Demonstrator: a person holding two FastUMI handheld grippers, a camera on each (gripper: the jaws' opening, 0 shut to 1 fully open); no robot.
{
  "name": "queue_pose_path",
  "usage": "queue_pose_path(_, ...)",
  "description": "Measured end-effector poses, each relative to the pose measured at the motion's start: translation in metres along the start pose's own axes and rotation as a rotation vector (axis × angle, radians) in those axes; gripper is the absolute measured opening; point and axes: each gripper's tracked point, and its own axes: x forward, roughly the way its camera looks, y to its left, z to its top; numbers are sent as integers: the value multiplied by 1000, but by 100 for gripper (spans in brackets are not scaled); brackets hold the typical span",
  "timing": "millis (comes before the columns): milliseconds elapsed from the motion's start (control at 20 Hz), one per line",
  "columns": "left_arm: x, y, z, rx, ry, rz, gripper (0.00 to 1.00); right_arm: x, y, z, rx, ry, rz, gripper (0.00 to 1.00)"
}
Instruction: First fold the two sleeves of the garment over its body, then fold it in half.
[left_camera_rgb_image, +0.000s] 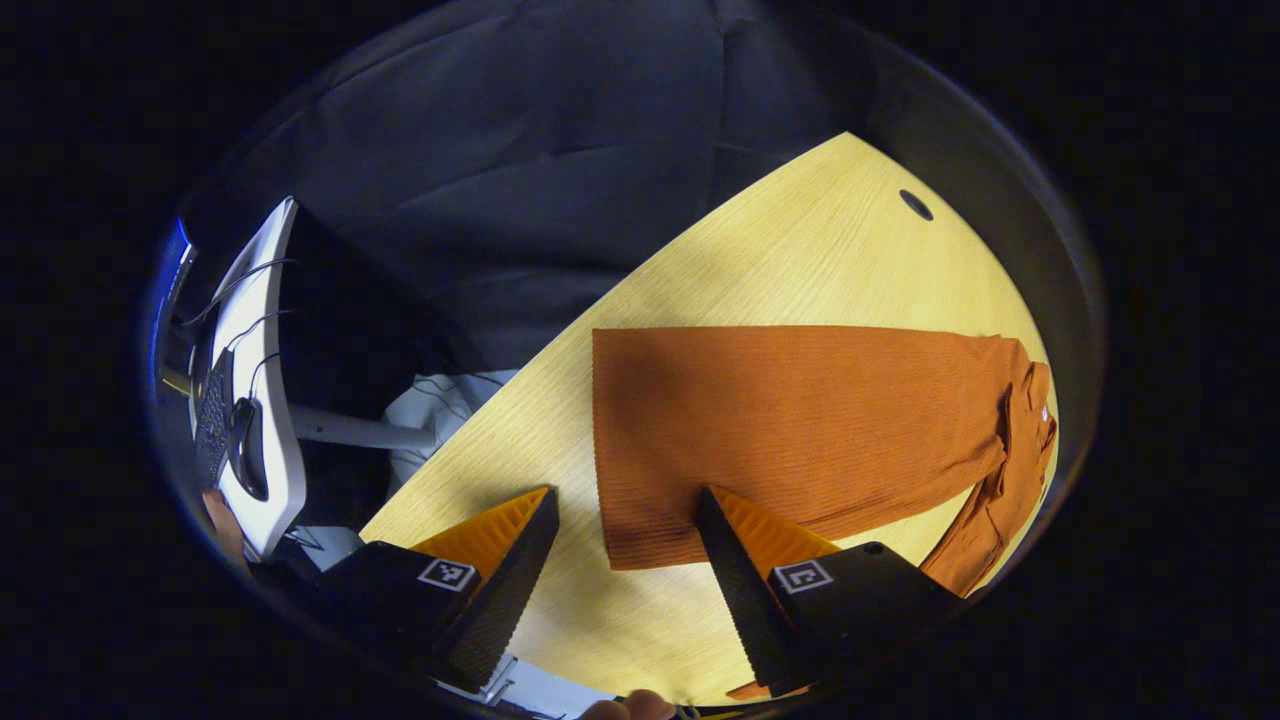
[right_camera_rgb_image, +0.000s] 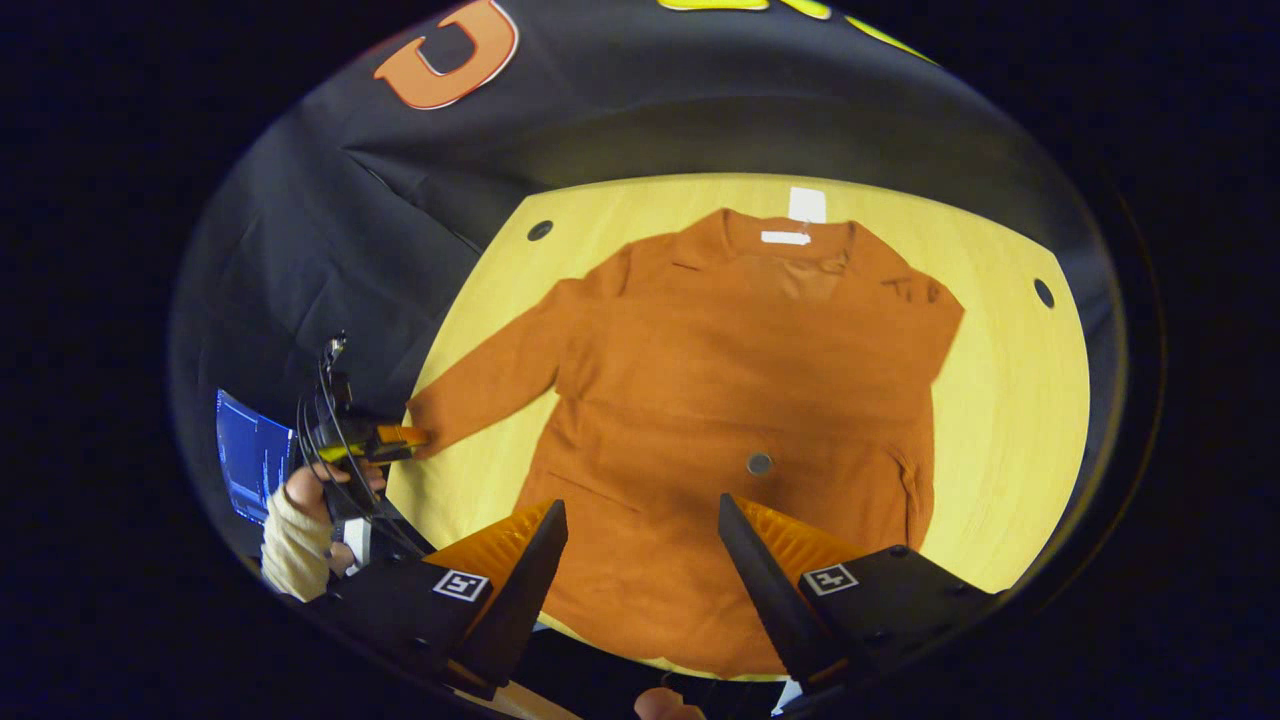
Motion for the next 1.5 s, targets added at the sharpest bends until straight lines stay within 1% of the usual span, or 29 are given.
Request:
queue_pose_path(100,-1,-2,3,-19,52,2,92,0,-17,-21,31,20,-6,98)
queue_pose_path(250,0,-4,5,-10,109,-6,85,-1,-45,-38,48,5,-48,98)
queue_pose_path(300,1,-4,4,-13,117,-5,82,-3,-53,-45,56,12,-58,94)
queue_pose_path(350,0,-6,5,-16,128,-6,77,-4,-62,-55,72,22,-64,98)
queue_pose_path(450,-1,-6,5,7,157,-14,73,-8,-77,-66,82,34,-78,98)
queue_pose_path(600,-1,-7,6,25,194,-20,73,-19,-99,-78,100,36,-89,98)
queue_pose_path(650,-1,-9,6,33,196,-25,70,-22,-107,-80,114,34,-95,98)
queue_pose_path(700,-1,-13,6,42,200,-32,72,-27,-116,-83,128,33,-99,98)
queue_pose_path(750,-1,-18,6,46,201,-38,43,-31,-125,-85,144,30,-102,98)
queue_pose_path(800,-2,-24,6,38,198,-49,37,-35,-131,-87,156,26,-100,94)
queue_pose_path(850,0,-24,4,30,193,-60,30,-40,-141,-89,166,22,-105,98)
queue_pose_path(950,-1,-23,5,28,185,-39,7,-49,-161,-93,170,14,-131,98)
queue_pose_path(1150,-1,-27,7,64,182,-27,3,-62,-198,-105,181,8,-172,98)
queue_pose_path(1250,-7,-31,10,41,173,-33,3,-70,-206,-112,207,6,-165,98)
queue_pose_path(1350,-15,-38,17,18,156,-55,3,-74,-217,-120,213,11,-165,98)
queue_pose_path(1500,-42,-59,38,11,112,-84,3,-78,-227,-126,231,12,-159,98)
